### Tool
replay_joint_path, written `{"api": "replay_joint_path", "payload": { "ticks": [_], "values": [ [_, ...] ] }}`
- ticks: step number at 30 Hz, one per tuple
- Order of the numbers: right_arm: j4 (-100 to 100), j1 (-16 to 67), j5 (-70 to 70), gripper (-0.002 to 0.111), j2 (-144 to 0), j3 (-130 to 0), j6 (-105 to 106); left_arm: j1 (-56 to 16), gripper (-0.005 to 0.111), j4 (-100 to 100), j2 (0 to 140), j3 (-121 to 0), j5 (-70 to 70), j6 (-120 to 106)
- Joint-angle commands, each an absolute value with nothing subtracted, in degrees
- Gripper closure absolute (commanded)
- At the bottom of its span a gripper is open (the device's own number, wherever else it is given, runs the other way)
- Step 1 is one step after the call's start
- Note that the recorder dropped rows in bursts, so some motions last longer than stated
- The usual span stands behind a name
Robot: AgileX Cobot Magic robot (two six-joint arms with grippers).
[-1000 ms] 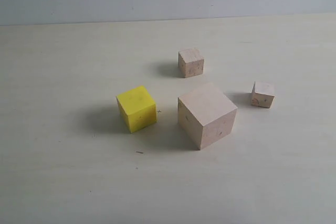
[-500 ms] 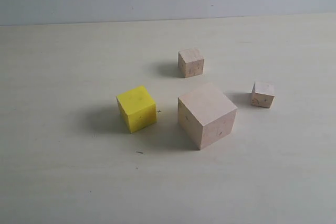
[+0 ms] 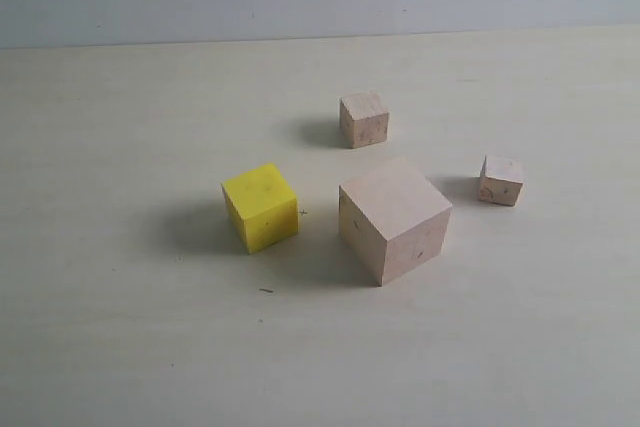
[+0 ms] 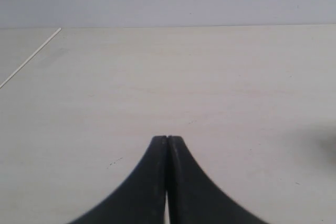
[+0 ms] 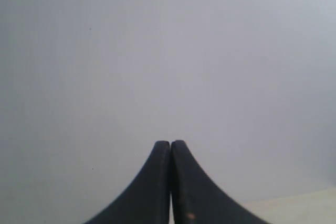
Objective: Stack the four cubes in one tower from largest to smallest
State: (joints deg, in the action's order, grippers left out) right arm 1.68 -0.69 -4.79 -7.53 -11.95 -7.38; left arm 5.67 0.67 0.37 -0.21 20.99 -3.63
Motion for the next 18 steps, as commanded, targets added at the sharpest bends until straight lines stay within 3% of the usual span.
{"api": "replay_joint_path", "payload": {
  "ticks": [1, 5, 10, 14, 18],
  "values": [
    [1.11, -0.65, 5.69, 0.108, -14.88, -22.42, -7.49, 5.21, 0.107, 0.76, 0.0, 0.0, 20.26, -3.16],
    [4.23, -0.65, 17.76, 0.108, -22.99, -32.06, -5.99, 5.21, 0.107, 0.76, 0.0, 0.0, 20.26, -3.16],
    [24.31, 2.62, 31.55, 0.108, -33.08, -40.66, 19.05, 5.21, 0.107, 0.76, 0.0, 0.0, 19.66, -3.16],
    [39.08, 6.39, 44.43, 0.108, -42.27, -43.26, 38.28, 5.21, 0.107, 0.76, 0.0, 0.0, 16.86, -3.16],
    [39.83, 7.37, 48.77, 0.108, -50.15, -43.26, 39.2, 5.21, 0.107, 0.76, 0.0, 0.0, 12.86, -3.16]
  ]
}}
